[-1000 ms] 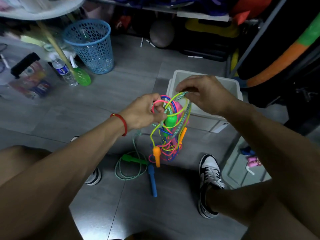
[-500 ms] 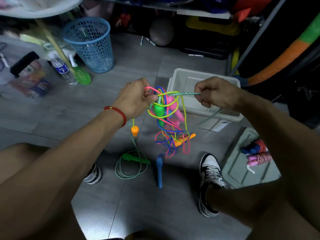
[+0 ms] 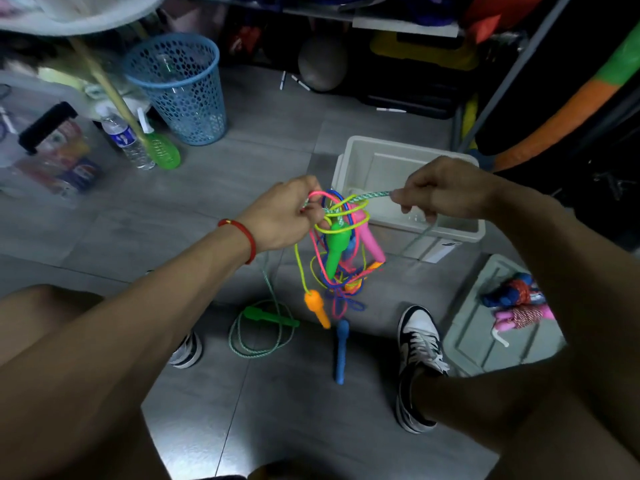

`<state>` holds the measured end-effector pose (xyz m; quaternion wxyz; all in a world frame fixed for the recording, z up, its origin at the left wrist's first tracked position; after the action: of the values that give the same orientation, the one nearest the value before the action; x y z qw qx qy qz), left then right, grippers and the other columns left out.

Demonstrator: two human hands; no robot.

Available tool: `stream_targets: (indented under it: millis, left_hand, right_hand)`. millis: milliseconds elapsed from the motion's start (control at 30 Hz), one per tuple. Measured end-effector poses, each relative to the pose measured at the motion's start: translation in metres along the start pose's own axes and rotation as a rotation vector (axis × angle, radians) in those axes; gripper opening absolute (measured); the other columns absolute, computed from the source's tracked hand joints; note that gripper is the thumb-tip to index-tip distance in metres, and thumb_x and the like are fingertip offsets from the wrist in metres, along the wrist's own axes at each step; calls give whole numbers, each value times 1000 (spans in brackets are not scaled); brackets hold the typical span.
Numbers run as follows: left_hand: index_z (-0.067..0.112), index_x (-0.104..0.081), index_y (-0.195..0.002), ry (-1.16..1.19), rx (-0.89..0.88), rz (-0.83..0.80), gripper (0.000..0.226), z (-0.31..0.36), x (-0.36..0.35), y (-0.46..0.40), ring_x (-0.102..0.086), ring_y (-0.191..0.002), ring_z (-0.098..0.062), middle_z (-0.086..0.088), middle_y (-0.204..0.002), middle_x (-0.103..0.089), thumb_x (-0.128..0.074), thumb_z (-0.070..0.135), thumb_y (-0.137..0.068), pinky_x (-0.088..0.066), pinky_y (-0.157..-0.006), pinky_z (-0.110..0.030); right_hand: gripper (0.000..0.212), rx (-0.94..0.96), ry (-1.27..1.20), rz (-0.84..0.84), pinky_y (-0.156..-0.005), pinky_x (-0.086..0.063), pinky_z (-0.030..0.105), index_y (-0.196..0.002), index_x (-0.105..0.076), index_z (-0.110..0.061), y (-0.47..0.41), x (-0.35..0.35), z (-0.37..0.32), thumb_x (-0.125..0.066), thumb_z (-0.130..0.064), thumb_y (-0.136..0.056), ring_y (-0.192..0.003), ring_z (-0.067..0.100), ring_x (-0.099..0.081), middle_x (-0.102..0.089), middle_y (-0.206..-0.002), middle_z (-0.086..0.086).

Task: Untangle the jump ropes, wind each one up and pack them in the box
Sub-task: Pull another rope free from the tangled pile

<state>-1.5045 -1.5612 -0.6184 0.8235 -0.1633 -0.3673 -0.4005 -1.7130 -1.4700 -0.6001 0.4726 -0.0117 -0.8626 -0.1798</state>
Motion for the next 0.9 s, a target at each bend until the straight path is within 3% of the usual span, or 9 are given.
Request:
stream_targets:
  millis: [133,267,367,467,567,633,700,767,900]
  left_hand:
    - [25,-39,-76,37,-80,13,30,11,-2,1,-57,-70,5,12,-69,-58,-54,7,-94,-41,-68,-18]
    - [27,-42,-80,85,-119,12,14,15,1,4,-47,-74,-14,11,-75,-50,-51,23,-90,-42,-74,-35]
    - [36,-41,-80,77,-68,-3,18,10,2,5,-58,-81,-17,7,-81,-66,-51,24,-89,-48,-78,-34]
    - [27,-38,-77,-86,50,-3,27,-4,9,6,-58,-75,-7,12,-73,-71,-55,9,-87,-39,-64,-10]
    - [21,-45,-76,-142,122,-11,24,-11,13,6,-59,-75,-20,5,-73,-68,-67,17,-82,-47,-68,-24]
    - [19,-46,-76,3,179,-73,24,-14,5,7,-56,-71,-22,-3,-79,-66,-71,17,-77,-49,-71,-34]
    - [20,-43,-74,280,242,-120,31,-10,-2,9,-47,-69,-16,-7,-79,-57,-70,4,-73,-47,-67,-32]
    - [21,-43,-71,407,297,-102,32,-11,-5,9,-48,-66,-12,-4,-76,-57,-70,5,-67,-44,-65,-27]
    - [20,-49,-74,529,293,-41,30,-8,-6,9,-44,-43,1,14,-50,-52,-67,0,-87,-36,-46,-16]
  right_hand:
    - [43,106,-162,-19,-64,-53,30,-105,-62,-31,3,-18,-37,-66,-67,-82,-60,21,-68,-70,-86,2]
    - [64,151,-66,-92,-72,-46,26,-121,-44,-28,-2,-42,-52,-83,-50,-75,-84,9,-60,-62,-96,-9]
    - [57,145,-112,-99,-69,-56,39,-117,-40,-28,-5,-48,-47,-78,-25,-75,-71,21,-65,-69,-88,7]
    - [46,137,-276,-116,-52,-51,37,-114,-47,-26,-3,-43,-46,-71,-17,-75,-50,30,-61,-70,-77,19]
    - [41,144,-385,-99,-53,-49,37,-116,-51,-23,0,-43,-51,-70,-13,-81,-51,32,-62,-69,-78,11]
    - [37,107,-392,-49,-51,-46,32,-118,-50,-19,0,-42,-54,-65,-7,-87,-50,24,-63,-69,-78,11]
    - [31,89,-418,-60,-48,-45,32,-117,-49,-14,0,-44,-59,-62,-6,-90,-57,38,-67,-70,-84,23]
    - [26,77,-437,-72,-44,-44,32,-114,-50,-12,0,-44,-61,-61,-8,-91,-61,43,-67,-69,-86,25]
    - [21,75,-462,-51,-42,-42,29,-110,-55,-10,3,-36,-63,-62,-11,-91,-45,26,-61,-67,-69,7]
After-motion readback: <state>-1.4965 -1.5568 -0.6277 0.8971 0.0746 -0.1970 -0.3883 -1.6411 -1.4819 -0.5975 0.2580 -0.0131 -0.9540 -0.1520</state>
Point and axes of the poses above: each hand's wrist, its own y-axis away from the middle knuckle, its own x-axis out of the back of the hand, z = x × y, the point moved 7 cm from there along -y, towards the middle knuckle
